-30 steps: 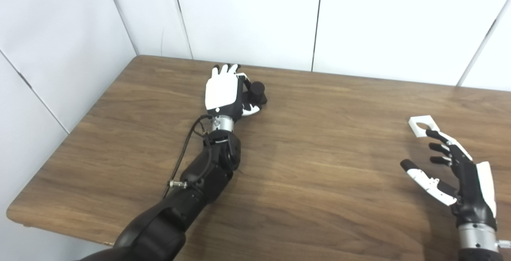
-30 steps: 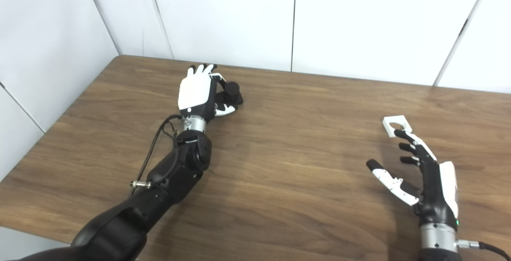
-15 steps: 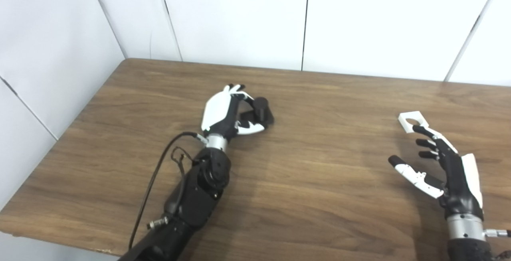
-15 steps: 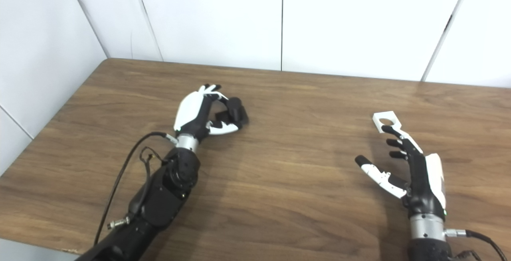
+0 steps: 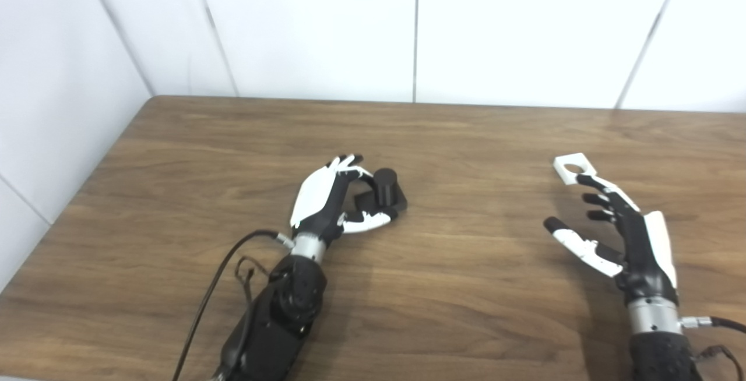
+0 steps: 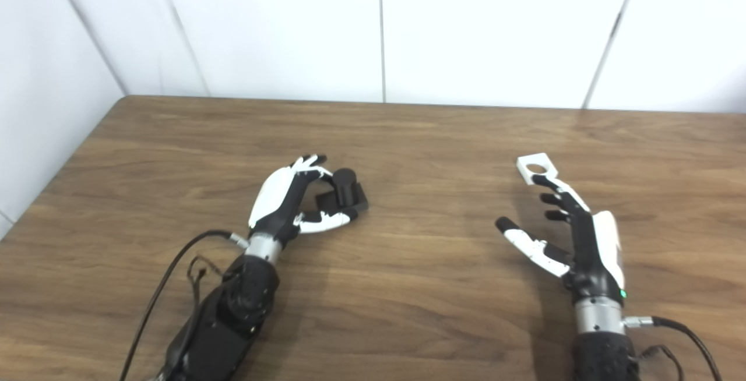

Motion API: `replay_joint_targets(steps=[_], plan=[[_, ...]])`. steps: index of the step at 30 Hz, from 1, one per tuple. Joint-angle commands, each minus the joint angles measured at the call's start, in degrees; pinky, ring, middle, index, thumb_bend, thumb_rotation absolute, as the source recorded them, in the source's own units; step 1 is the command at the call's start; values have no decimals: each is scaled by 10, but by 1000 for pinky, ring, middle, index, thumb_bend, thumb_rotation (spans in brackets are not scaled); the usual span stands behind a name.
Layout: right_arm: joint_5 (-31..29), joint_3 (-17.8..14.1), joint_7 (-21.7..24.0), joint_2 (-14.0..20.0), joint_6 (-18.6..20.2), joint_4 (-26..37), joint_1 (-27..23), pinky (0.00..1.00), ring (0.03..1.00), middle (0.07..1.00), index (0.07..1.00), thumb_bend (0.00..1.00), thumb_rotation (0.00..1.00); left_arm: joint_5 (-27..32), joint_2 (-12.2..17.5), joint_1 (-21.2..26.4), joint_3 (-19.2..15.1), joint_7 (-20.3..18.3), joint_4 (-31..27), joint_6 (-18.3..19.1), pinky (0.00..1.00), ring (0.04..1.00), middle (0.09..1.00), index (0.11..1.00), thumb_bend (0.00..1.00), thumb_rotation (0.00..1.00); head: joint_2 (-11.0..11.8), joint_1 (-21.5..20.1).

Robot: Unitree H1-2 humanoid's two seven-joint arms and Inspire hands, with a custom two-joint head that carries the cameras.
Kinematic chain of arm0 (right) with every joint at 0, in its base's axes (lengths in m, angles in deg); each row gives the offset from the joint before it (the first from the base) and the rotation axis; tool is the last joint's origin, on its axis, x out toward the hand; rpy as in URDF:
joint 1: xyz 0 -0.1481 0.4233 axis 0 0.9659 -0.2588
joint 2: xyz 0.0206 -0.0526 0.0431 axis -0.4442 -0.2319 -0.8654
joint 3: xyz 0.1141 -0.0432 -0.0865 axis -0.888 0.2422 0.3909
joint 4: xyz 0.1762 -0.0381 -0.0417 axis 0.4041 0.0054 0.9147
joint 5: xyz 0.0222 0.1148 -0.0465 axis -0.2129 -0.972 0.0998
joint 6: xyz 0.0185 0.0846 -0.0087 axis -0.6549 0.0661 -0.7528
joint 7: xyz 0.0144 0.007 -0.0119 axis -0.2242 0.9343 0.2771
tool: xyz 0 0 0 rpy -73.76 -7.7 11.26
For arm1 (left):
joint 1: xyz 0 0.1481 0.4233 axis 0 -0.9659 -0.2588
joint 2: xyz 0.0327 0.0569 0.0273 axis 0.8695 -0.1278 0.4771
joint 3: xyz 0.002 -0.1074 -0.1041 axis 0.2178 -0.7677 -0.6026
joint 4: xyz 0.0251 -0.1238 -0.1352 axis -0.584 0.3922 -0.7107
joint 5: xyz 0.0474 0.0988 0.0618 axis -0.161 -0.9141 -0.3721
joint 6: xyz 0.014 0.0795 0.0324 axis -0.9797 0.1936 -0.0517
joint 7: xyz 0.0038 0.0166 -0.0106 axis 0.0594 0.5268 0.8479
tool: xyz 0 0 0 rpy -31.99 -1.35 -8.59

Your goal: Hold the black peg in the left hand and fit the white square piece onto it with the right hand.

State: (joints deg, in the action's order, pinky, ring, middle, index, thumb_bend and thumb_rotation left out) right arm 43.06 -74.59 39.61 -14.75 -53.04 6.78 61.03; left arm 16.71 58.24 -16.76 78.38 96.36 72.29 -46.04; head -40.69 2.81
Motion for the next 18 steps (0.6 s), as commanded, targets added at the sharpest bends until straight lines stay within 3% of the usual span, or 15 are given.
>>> replay_joint_targets(steps=[1,7,18], plan=[[4,0,-7,-5,-4,23,-17,709,792,854,789,726,485,4,-8,-18,10,-20,-22,-1,1000,1000,962,566,859,445,-2,-2],[8,0,0,-4,1,29,-20,742,812,866,802,711,481,-5,-22,-45,32,-38,-42,5,1000,1000,977,580,854,435,-5,-6],[12,0,-3,-5,3,33,-19,720,803,856,792,722,482,-18,-44,-66,60,-31,-36,-22,1000,1000,982,571,867,434,-12,-18]])
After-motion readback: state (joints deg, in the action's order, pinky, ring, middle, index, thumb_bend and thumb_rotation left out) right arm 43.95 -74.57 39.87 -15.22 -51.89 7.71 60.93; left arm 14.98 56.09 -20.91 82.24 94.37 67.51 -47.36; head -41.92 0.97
